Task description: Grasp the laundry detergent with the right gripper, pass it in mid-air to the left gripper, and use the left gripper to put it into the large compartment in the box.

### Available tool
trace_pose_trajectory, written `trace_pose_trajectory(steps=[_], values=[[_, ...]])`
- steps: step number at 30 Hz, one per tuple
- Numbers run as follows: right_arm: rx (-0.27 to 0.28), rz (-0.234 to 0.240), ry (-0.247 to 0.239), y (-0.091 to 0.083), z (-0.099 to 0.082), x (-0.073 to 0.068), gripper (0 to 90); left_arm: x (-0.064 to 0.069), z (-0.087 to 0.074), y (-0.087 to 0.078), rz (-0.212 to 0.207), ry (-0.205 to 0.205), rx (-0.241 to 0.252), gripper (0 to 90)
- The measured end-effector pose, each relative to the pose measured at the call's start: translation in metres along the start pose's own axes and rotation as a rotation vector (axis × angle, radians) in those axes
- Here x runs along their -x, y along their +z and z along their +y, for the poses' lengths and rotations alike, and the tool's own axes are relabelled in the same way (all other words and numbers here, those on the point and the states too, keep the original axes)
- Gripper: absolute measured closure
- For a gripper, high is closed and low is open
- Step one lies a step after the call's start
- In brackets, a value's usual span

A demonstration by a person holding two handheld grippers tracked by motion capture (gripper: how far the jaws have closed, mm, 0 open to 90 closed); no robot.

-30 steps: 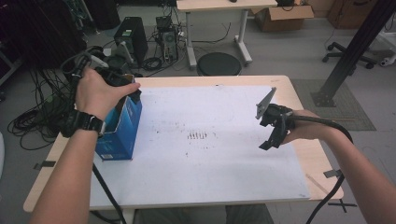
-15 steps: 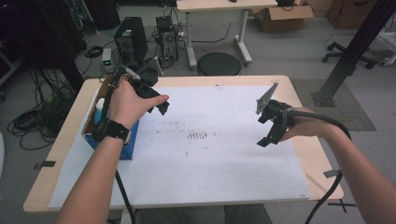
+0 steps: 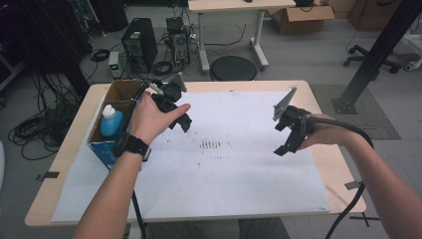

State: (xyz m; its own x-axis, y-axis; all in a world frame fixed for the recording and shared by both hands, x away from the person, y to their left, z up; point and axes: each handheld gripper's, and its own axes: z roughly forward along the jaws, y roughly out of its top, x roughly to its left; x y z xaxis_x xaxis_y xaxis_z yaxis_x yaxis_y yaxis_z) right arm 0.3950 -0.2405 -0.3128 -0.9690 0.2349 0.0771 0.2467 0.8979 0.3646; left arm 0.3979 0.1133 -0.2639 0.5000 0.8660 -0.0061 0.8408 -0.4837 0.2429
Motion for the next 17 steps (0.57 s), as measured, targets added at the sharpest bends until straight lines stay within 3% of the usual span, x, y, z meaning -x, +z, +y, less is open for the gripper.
trace_pose_trajectory(steps=[17], values=[[-0.007,0.005,-0.006,0.0005,0.0009,-0.0041,4.2,0.0002,-0.0038,0.0015,-0.007,0.003,-0.007,4.7]])
